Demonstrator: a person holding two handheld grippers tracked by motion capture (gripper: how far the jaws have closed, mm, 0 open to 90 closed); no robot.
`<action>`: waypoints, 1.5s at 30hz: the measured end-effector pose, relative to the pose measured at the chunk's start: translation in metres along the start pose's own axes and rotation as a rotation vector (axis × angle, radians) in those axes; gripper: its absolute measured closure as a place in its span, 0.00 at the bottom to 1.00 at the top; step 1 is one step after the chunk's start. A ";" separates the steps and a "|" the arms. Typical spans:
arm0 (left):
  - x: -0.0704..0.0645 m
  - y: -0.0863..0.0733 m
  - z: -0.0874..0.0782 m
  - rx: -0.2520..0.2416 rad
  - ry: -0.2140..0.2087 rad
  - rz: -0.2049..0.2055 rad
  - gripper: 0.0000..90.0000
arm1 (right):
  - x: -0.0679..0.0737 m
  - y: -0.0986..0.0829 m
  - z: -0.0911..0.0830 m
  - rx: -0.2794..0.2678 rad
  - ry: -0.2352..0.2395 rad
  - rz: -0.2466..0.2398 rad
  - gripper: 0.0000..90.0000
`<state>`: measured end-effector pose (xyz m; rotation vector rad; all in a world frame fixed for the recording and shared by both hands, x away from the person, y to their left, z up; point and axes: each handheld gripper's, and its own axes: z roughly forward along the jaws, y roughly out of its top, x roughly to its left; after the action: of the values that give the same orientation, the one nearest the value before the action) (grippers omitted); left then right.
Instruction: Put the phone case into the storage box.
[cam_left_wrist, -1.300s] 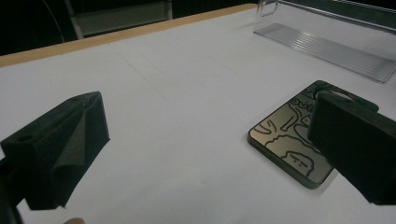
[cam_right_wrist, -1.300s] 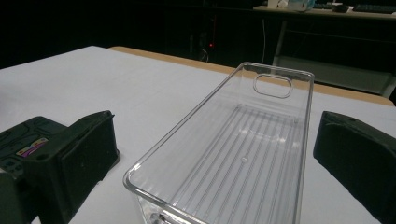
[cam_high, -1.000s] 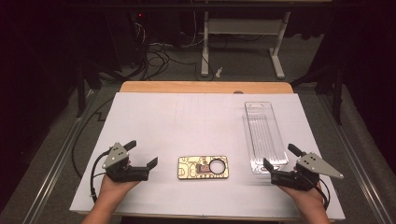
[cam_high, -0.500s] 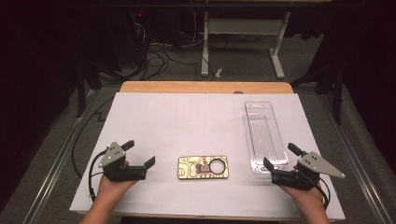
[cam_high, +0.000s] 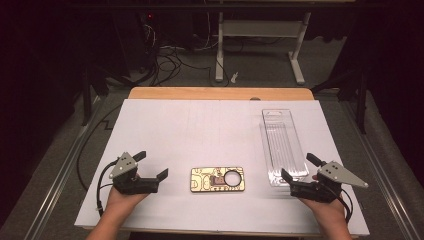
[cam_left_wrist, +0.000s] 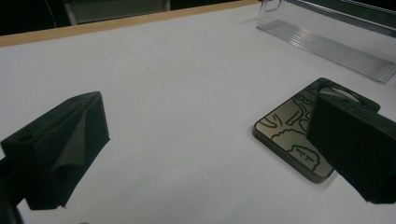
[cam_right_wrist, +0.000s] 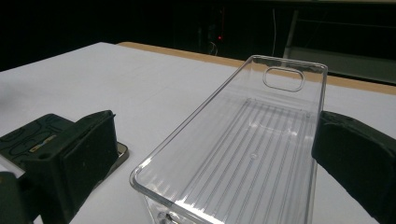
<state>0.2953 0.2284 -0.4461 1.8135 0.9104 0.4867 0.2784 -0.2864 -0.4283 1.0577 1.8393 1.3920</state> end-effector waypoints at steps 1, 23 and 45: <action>0.000 0.000 0.001 0.002 0.000 0.001 0.01 | 0.000 0.000 0.000 -0.002 0.000 -0.001 0.01; 0.002 0.029 0.013 -0.016 -0.017 -0.022 0.10 | 0.005 0.000 0.001 -0.002 0.006 -0.013 0.00; -0.057 0.023 0.079 0.140 -0.285 0.054 0.73 | 0.003 -0.001 0.001 -0.014 -0.003 -0.008 0.00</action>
<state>0.3207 0.1321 -0.4535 1.9771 0.7148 0.1929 0.2772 -0.2837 -0.4295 1.0435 1.8277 1.3960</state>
